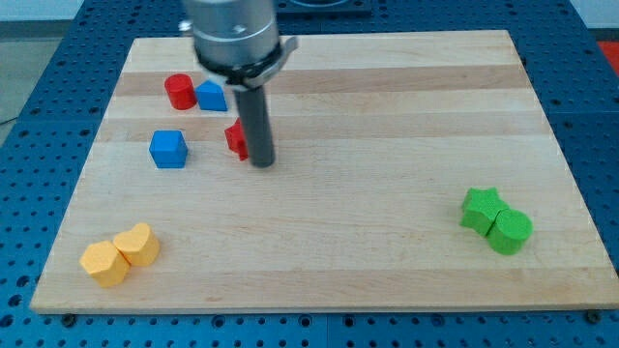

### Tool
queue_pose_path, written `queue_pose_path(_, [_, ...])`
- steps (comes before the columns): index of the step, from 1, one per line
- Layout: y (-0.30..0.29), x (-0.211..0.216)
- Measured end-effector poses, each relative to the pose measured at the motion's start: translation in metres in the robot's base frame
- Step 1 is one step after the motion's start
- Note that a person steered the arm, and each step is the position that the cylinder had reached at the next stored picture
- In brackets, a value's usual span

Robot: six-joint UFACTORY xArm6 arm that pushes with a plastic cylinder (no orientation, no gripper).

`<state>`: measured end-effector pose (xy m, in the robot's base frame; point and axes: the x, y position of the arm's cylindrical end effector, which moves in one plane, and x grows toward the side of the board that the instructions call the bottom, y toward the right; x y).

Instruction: Slide the red star to the center of the board

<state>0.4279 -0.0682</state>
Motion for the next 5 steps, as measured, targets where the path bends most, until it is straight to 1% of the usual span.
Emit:
queue_pose_path(1, [-0.021,-0.004])
queue_pose_path(2, [-0.063,0.028])
queue_pose_path(3, [-0.103,0.004])
queue_pose_path(4, [-0.086,-0.028])
queue_pose_path(5, [-0.016,-0.042])
